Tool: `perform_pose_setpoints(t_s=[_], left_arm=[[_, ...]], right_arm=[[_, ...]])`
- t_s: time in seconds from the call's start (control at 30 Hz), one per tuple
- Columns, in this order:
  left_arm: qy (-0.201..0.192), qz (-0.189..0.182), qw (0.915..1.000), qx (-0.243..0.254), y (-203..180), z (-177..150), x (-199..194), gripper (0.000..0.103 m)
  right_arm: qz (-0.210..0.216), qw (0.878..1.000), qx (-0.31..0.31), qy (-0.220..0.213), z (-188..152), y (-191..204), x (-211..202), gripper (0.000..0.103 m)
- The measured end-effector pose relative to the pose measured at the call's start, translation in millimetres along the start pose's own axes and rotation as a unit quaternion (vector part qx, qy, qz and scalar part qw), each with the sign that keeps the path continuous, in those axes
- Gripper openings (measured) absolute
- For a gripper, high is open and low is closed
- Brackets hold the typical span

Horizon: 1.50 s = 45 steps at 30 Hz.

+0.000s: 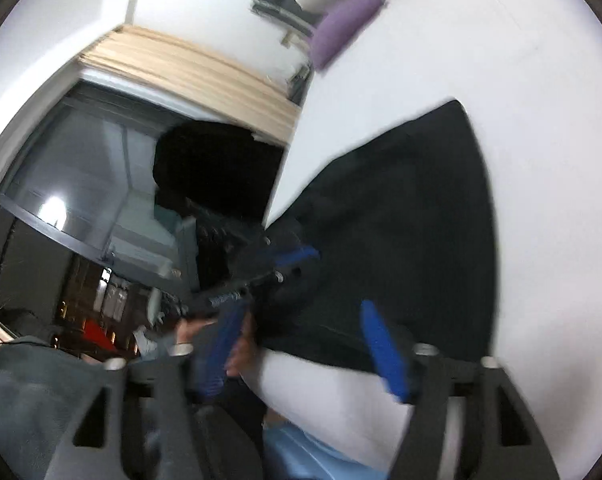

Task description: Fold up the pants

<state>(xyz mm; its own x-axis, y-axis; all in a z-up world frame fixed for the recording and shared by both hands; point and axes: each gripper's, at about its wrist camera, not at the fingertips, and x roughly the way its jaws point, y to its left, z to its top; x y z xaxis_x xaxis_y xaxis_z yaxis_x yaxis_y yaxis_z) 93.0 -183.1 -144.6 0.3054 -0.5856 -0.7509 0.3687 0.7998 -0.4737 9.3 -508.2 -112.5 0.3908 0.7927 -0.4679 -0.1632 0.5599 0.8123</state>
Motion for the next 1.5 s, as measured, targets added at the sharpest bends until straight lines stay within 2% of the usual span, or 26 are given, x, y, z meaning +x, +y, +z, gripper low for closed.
perform_pose_setpoints(t_s=[0.03, 0.07, 0.1, 0.13, 0.17, 0.23, 0.27, 0.37, 0.47, 0.53, 0.57, 0.67, 0.73, 0.77, 0.83, 0.9, 1.03, 1.1, 1.17, 1.2, 1.27, 1.33, 1.37, 1.5], left_arm=[[-0.006, -0.002, 1.0000, -0.005, -1, -3, -6, 0.061], [-0.013, -0.001, 0.9998, -0.012, -2, -6, -15, 0.061], [-0.021, 0.001, 0.9996, -0.019, -1, -9, -24, 0.061], [-0.031, 0.002, 0.9992, -0.026, 0, -14, -35, 0.065], [-0.053, 0.000, 0.9980, -0.036, 3, -23, -57, 0.076], [-0.090, 0.005, 0.9947, -0.050, 8, -39, -89, 0.090], [-0.116, 0.010, 0.9909, -0.067, 19, -45, -114, 0.092], [-0.153, 0.015, 0.9822, -0.107, 43, -78, -160, 0.092], [-0.171, 0.030, 0.9716, -0.160, 79, -106, -190, 0.092], [-0.180, 0.034, 0.9573, -0.224, 103, -135, -205, 0.092], [-0.183, 0.034, 0.9528, -0.240, 114, -143, -209, 0.092], [-0.189, 0.040, 0.9306, -0.311, 150, -171, -215, 0.092], [-0.195, 0.020, 0.9129, -0.358, 172, -181, -212, 0.092], [-0.194, 0.014, 0.9079, -0.371, 180, -182, -207, 0.092], [-0.186, 0.011, 0.9020, -0.389, 190, -181, -200, 0.092], [-0.188, -0.013, 0.8986, -0.396, 199, -181, -187, 0.092], [-0.212, -0.041, 0.8889, -0.404, 210, -177, -177, 0.091], [-0.218, -0.053, 0.8822, -0.414, 220, -175, -166, 0.085], [-0.226, -0.068, 0.8703, -0.432, 222, -170, -159, 0.066], [-0.227, -0.075, 0.8661, -0.439, 225, -169, -157, 0.061], [-0.225, -0.086, 0.8572, -0.455, 232, -169, -150, 0.043], [-0.220, -0.096, 0.8485, -0.472, 237, -170, -143, 0.031], [-0.220, -0.104, 0.8438, -0.478, 241, -171, -140, 0.029], [-0.221, -0.109, 0.8430, -0.478, 245, -168, -140, 0.018]], right_arm=[[-0.042, 0.999, 0.013, 0.018, -2, -11, 13, 0.088], [-0.071, 0.997, -0.006, 0.020, -1, -8, 20, 0.077], [-0.086, 0.996, -0.024, 0.018, -1, 0, 21, 0.077], [-0.083, 0.996, -0.020, 0.018, 0, 7, 19, 0.078], [-0.062, 0.998, -0.004, 0.015, 4, 13, 15, 0.078], [-0.008, 1.000, -0.001, -0.024, 5, 31, -2, 0.078], [0.016, 0.999, -0.013, -0.045, 4, 46, -6, 0.078], [0.067, 0.995, -0.022, -0.076, 0, 75, 4, 0.078], [0.086, 0.994, -0.008, -0.073, 1, 85, 34, 0.078], [0.087, 0.994, 0.003, -0.063, 4, 84, 55, 0.078], [0.090, 0.994, 0.005, -0.058, 5, 85, 61, 0.078], [0.104, 0.993, -0.001, -0.046, 2, 94, 83, 0.078], [0.111, 0.993, -0.002, -0.041, 4, 103, 91, 0.078], [0.113, 0.993, -0.001, -0.039, 6, 105, 95, 0.078], [0.114, 0.993, 0.000, -0.039, 8, 109, 102, 0.078], [0.120, 0.992, 0.002, -0.039, 7, 111, 98, 0.078], [0.126, 0.991, 0.001, -0.041, 9, 112, 96, 0.078], [0.129, 0.991, 0.003, -0.046, 9, 107, 89, 0.078], [0.131, 0.990, 0.007, -0.049, 11, 104, 88, 0.078], [0.131, 0.990, 0.008, -0.050, 12, 101, 87, 0.078], [0.126, 0.991, 0.010, -0.048, 14, 100, 90, 0.078], [0.120, 0.992, 0.010, -0.044, 16, 99, 94, 0.078], [0.114, 0.993, 0.009, -0.041, 18, 98, 97, 0.078], [0.090, 0.996, 0.014, -0.019, 24, 93, 111, 0.077]])
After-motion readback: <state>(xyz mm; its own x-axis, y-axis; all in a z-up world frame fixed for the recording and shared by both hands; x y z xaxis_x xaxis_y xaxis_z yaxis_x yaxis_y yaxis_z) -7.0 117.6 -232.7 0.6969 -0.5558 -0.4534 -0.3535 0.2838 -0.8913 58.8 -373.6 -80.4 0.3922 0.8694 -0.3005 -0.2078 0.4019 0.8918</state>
